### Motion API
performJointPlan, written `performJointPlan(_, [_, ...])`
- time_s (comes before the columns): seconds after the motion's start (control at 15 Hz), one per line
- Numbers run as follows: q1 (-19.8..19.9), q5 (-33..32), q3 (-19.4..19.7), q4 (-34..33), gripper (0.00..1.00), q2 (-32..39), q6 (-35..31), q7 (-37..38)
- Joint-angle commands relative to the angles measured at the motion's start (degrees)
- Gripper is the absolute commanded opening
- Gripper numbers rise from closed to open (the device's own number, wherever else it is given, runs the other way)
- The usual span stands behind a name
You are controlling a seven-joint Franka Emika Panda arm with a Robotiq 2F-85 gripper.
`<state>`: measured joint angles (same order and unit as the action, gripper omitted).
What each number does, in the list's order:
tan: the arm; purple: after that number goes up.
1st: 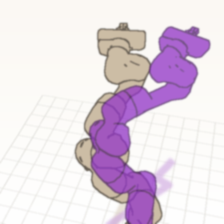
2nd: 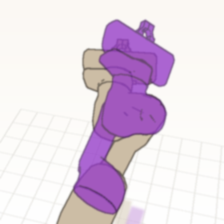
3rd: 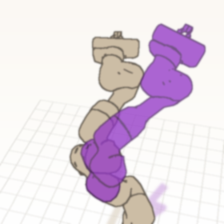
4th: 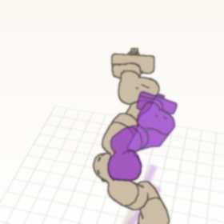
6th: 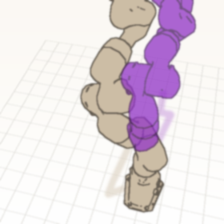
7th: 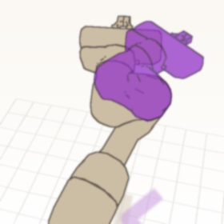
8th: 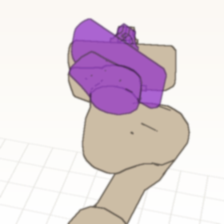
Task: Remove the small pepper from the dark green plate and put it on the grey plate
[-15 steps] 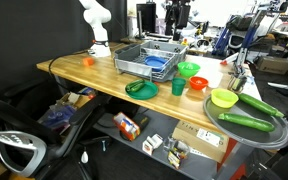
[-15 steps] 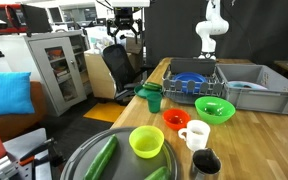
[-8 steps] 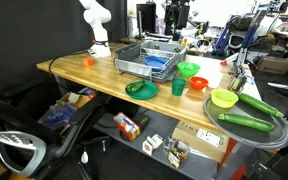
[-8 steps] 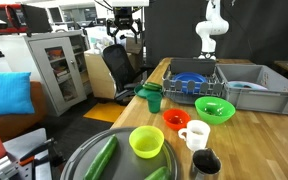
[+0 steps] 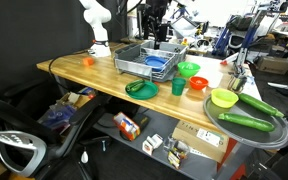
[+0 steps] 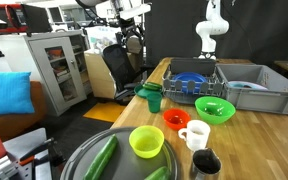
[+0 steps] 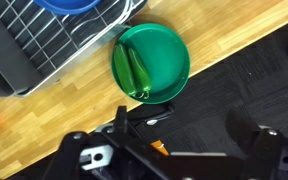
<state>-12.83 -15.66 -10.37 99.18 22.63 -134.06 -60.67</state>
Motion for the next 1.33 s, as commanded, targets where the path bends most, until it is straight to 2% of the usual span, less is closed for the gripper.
performJointPlan(0.0, [1.52, -1.79, -1.87, -5.47, 1.0, 7.22, -5.97, -8.85])
performJointPlan(0.2, [4.38, 2.95, -5.25, -9.0, 1.0, 13.45, -11.3, -18.23])
performJointPlan(0.4, [5.69, 5.39, -6.92, -11.81, 1.0, 18.08, -10.39, -24.78])
performJointPlan(0.47, [3.87, 4.36, -4.69, -9.45, 1.0, 15.92, -11.13, -20.69])
performJointPlan(0.8, [4.31, 4.83, -5.44, -11.69, 1.0, 18.03, -11.13, -22.77])
performJointPlan(0.93, [3.19, 3.76, -4.03, -11.29, 1.0, 16.99, -11.35, -20.35])
performJointPlan(1.27, [-1.67, -0.76, 2.36, -16.04, 1.0, 19.85, -6.07, -9.06])
